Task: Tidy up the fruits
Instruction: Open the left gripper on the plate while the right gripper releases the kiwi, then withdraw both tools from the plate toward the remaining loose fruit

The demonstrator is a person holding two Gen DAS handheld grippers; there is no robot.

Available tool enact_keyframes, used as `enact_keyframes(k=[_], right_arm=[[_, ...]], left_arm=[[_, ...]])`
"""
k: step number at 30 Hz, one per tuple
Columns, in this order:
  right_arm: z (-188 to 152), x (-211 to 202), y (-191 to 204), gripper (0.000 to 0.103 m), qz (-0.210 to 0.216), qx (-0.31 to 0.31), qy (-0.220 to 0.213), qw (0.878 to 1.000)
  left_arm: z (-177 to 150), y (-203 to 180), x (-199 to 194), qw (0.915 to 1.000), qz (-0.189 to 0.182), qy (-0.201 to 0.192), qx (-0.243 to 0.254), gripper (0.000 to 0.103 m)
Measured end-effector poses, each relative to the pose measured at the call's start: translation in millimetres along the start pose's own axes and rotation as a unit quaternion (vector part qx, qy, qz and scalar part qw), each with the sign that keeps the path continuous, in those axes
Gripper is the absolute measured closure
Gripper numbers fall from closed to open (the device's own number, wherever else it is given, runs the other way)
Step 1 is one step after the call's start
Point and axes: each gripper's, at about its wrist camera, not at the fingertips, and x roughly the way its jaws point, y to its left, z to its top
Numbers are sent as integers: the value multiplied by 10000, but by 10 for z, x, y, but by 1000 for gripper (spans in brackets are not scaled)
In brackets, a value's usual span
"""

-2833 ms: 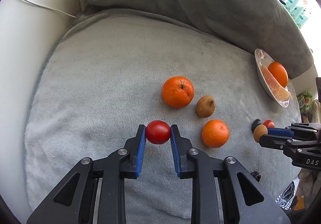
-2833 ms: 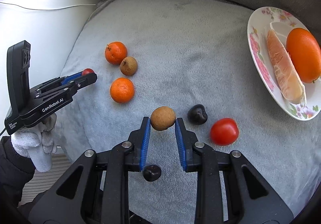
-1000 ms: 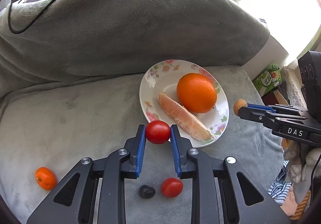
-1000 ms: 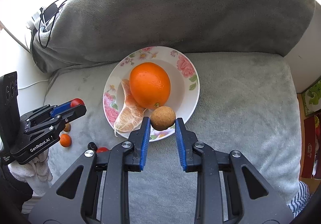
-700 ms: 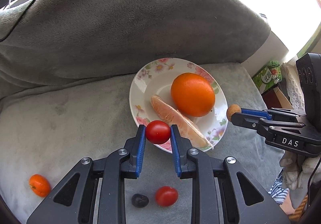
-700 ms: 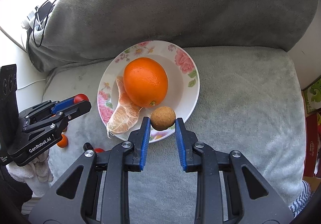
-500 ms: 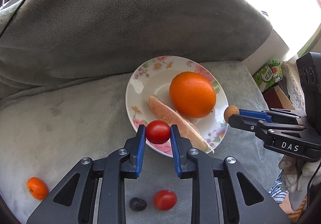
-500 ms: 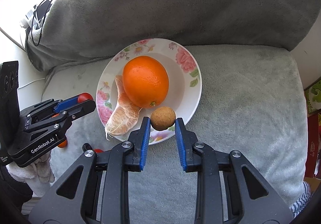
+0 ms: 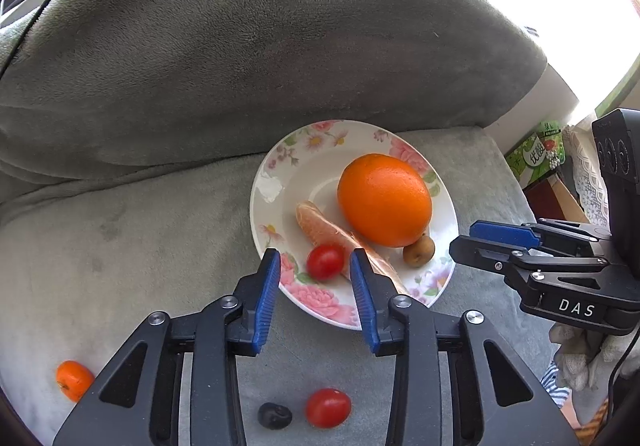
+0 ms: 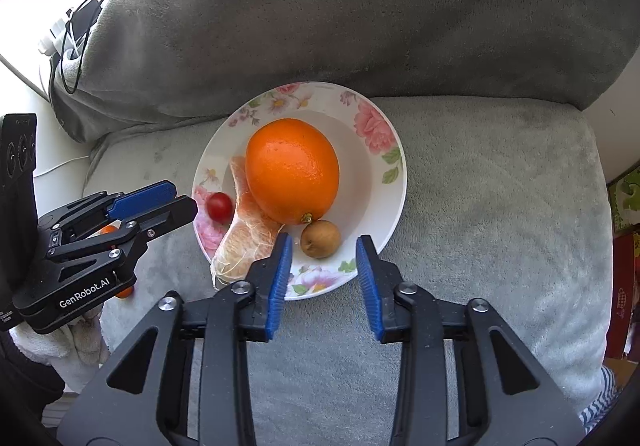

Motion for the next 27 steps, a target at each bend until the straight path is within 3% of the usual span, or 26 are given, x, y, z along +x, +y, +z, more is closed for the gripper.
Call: enact_keyframes(k=[1, 4, 8, 13, 19, 27], right_arm=[[3, -15, -3, 49, -18, 4, -32, 10000], [17, -32, -22, 48, -46, 38, -49, 10000], [16, -57, -36, 42, -164, 18, -78, 9998], [20, -110, -62, 34, -294, 81, -160, 9994], [2, -152, -133, 20, -278, 310, -246, 9988], [-53, -208, -124, 17, -264, 210, -364, 9988]], left_arm=[[-2, 1, -4, 10000, 9, 2, 4, 68], [1, -8, -14, 10000, 26, -30, 17, 53], [17, -9, -24, 10000, 32, -52, -7, 41], [27, -32, -33, 9999, 82, -61, 37, 34], [24, -30, -44, 9999, 126, -30, 28, 33], [-13, -9, -115, 9998, 149, -75, 46, 33]])
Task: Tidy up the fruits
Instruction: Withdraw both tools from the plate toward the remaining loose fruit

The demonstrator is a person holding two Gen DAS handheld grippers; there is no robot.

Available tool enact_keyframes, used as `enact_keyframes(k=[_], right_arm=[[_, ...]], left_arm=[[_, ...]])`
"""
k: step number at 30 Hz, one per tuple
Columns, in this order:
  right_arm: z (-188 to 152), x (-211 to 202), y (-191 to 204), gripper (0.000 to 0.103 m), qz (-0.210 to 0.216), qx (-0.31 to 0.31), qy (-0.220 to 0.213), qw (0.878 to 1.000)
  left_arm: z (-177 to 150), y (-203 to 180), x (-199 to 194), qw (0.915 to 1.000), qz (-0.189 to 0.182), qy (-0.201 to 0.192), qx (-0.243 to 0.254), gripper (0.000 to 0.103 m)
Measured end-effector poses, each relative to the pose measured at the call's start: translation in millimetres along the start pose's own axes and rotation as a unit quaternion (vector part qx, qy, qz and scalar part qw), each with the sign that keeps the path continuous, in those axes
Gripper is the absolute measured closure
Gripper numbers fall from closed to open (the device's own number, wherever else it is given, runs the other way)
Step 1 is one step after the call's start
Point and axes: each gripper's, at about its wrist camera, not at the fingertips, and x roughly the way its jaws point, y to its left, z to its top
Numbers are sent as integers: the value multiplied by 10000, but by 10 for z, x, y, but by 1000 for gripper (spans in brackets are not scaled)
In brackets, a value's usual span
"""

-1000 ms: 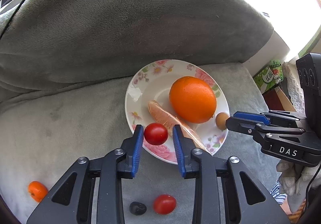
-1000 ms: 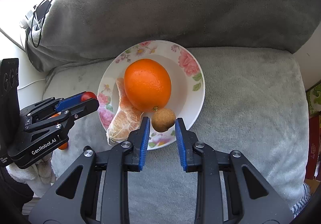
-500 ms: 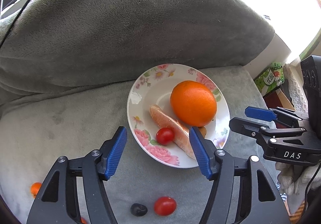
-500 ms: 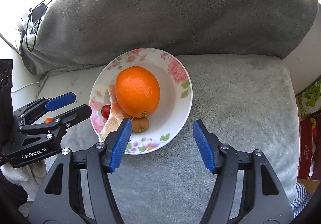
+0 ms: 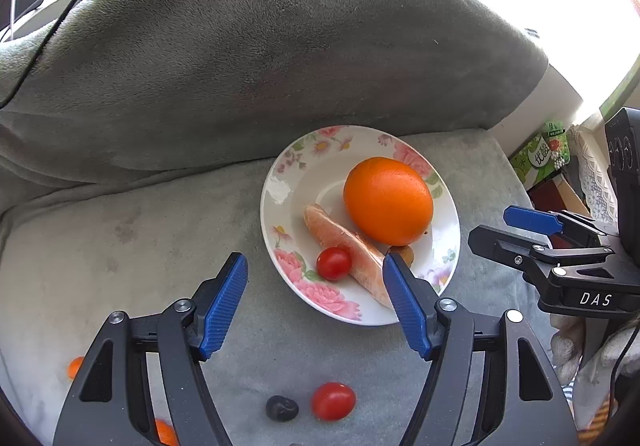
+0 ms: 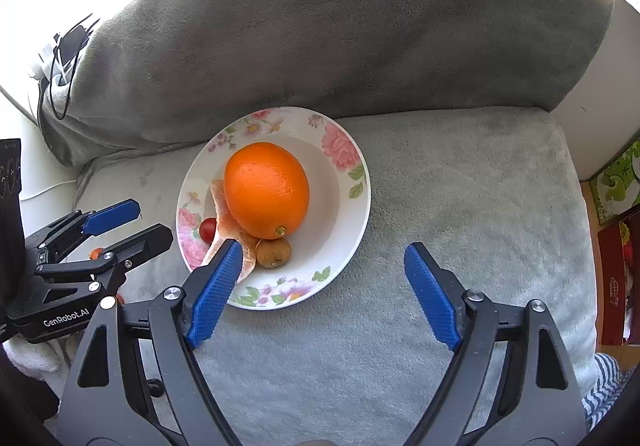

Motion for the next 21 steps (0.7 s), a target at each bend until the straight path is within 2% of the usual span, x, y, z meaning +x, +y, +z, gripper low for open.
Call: enact_keyframes(k=[14, 21], right_arm=[[-168, -149, 195, 14, 4, -449, -316, 9985], [-265, -249, 348, 14, -200, -709, -423, 9964]], left_arm=[[-114, 71, -200, 9999, 97, -130, -17, 33], [-209, 121, -299, 9997, 143, -194, -58, 33]])
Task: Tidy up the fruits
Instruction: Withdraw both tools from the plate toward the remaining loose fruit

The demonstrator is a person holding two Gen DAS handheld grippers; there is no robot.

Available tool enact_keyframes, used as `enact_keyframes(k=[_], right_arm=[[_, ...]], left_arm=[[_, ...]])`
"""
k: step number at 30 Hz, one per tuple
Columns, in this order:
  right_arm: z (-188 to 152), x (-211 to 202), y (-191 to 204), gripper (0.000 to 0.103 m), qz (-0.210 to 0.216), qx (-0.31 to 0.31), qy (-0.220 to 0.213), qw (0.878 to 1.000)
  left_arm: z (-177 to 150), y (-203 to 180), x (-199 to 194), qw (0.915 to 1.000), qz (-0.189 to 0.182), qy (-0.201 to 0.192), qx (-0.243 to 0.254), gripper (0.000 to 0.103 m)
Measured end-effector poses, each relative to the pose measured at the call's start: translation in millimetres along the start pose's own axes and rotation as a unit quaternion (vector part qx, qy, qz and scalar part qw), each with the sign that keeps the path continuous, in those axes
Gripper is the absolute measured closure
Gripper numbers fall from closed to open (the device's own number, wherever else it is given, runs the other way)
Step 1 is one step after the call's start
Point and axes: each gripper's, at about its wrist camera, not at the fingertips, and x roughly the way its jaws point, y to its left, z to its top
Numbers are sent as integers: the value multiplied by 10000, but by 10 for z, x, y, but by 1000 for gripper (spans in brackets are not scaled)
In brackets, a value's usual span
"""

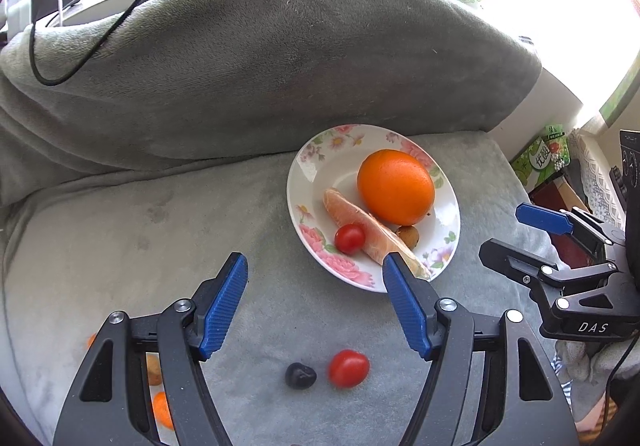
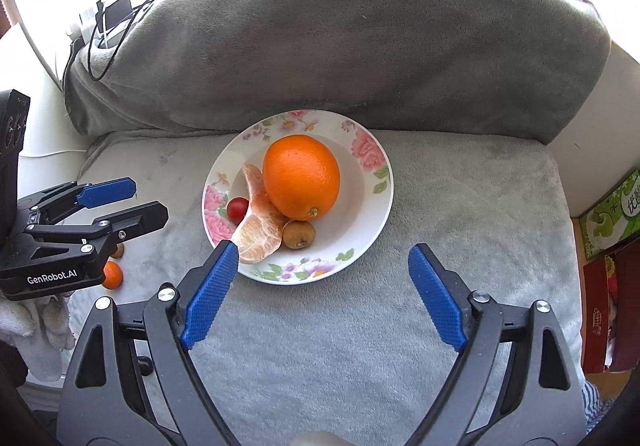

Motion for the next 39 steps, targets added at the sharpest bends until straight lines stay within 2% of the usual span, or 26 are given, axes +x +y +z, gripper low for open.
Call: enact_keyframes(k=[8, 18, 33, 39], right_arm=[[-111, -42, 141, 14, -28, -147, 96, 9998], [-204, -57, 281, 14, 232, -266, 105, 9993], [-390, -57, 572, 14, 742, -554, 250, 9954], [-467, 47, 695, 26, 1027, -633, 491, 9915]], left_arm=[[-132, 91, -125, 9999, 82, -55, -77, 33], [-357, 329, -278, 9993, 233, -57, -289, 33], [-1007, 866, -513, 9947, 483, -50, -908, 33], [-1254, 1092, -556, 9901, 586, 58, -1275, 33]])
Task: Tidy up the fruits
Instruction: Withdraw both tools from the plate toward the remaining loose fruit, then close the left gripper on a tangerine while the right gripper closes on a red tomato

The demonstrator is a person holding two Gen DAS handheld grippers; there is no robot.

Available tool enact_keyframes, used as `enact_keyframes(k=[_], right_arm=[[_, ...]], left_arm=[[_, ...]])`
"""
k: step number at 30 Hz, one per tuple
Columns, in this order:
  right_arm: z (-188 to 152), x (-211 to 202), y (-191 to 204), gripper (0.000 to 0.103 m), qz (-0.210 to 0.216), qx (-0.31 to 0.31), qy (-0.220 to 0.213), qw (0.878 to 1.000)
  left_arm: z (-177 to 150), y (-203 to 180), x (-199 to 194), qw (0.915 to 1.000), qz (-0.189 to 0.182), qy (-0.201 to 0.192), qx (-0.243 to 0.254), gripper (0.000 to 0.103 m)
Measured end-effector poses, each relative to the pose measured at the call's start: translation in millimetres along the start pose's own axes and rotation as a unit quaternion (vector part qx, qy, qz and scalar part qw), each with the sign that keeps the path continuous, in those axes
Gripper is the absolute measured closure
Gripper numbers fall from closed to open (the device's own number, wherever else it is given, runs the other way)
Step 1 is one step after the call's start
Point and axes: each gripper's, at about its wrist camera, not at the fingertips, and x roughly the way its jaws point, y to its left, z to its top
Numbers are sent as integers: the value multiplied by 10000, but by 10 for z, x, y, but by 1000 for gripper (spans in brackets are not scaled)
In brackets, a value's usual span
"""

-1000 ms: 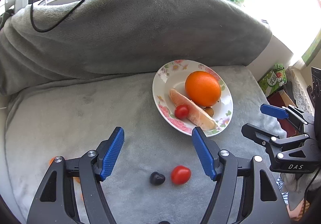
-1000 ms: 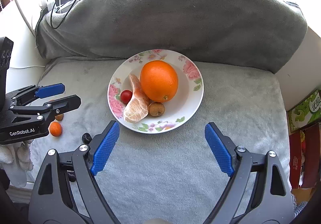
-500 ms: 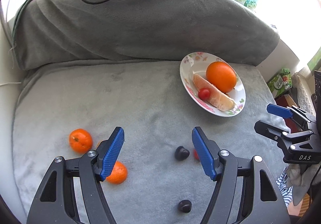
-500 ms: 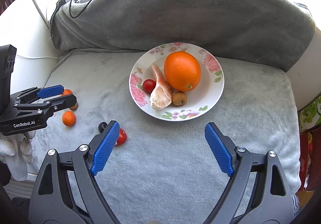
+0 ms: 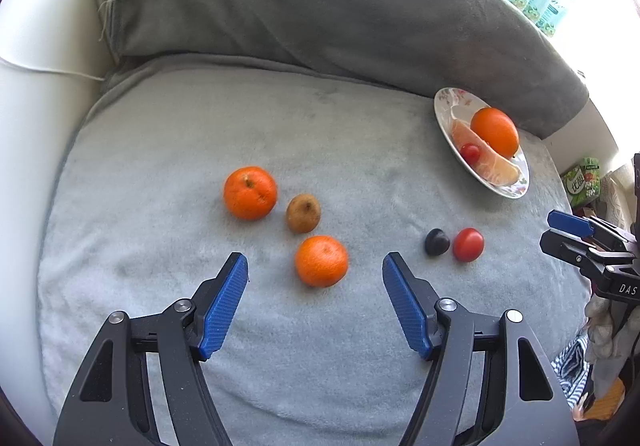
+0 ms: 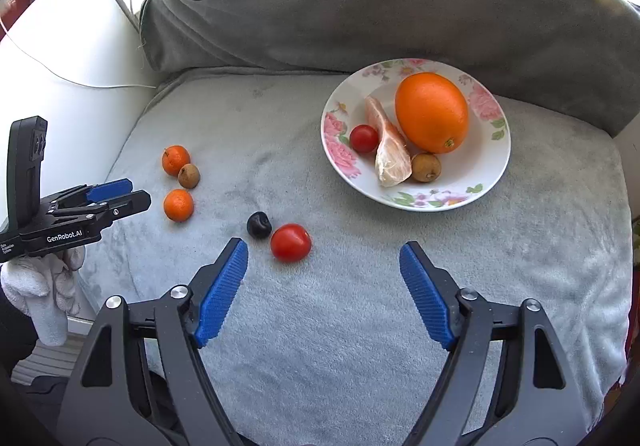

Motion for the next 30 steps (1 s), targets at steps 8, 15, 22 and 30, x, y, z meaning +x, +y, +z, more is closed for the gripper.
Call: enact_keyframes(k=[8, 15, 22, 30], right_arm=[[-48, 185, 106, 35, 218, -77, 236, 9995], [-61, 320, 138, 37, 292, -121, 381, 9988], [13, 451, 148, 43, 390, -141, 467, 9981], [93, 647, 238, 52, 367, -352, 654, 9966]], left_arm=[[-111, 136, 64, 9995, -123, 147, -269, 36], [-99, 65, 190, 9984, -339, 286, -364, 40], [-52, 85, 304, 9970, -398, 391, -531, 44], [-18, 44, 411, 9970, -382, 499, -463, 49]])
